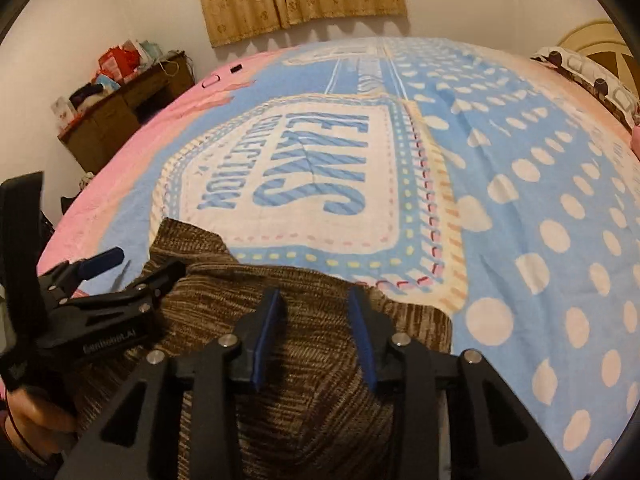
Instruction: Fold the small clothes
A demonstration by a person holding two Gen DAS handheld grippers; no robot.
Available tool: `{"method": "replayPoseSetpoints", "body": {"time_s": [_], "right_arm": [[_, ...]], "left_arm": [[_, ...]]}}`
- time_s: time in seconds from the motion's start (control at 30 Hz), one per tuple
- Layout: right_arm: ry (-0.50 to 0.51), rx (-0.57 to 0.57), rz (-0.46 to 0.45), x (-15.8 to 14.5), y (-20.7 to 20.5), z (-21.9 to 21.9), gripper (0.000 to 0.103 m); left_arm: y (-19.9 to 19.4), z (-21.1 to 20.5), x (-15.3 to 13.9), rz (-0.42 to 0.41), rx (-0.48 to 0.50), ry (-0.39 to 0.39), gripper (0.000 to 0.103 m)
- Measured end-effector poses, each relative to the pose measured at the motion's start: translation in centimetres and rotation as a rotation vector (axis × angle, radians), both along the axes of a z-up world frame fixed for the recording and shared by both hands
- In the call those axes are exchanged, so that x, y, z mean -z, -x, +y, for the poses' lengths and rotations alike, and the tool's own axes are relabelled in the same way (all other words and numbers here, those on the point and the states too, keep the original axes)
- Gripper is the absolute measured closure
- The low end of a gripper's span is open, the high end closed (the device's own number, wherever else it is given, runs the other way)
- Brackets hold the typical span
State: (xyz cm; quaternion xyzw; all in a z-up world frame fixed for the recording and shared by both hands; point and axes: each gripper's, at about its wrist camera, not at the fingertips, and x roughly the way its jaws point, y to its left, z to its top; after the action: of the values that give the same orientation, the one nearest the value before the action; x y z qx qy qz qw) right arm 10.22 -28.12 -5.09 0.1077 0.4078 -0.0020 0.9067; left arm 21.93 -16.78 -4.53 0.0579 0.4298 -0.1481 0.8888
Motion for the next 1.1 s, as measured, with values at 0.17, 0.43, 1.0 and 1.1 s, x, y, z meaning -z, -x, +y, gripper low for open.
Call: {"method": "replayPoseSetpoints", "body": {"time_s": [0.17,0.43,1.0,1.1], "right_arm": [[-0.014,0.096,-0.130,-2.9,3.9,-0.5,0.063],[0.018,0.110,-0.178,-3.5,14.2,2.6,0.054],[-0.059,0.234,-0.149,1.0,16.4,1.5,0.026],[-0.086,0.234,-0.166,1.1,16.8,1.3,0.026]], "left_arm": [[3.1,1.0,-2.9,-0.034,0.012,0.004,0.007],[12.1,2.5,-3.9,-0.104,0.056,-0.043,0.007],[18.0,2.3,-2.1,-0.085,0.080,-0.094,0.007],[18.2,2.8,-2.3,-0.091,0.060,-0.101,0.007]]}}
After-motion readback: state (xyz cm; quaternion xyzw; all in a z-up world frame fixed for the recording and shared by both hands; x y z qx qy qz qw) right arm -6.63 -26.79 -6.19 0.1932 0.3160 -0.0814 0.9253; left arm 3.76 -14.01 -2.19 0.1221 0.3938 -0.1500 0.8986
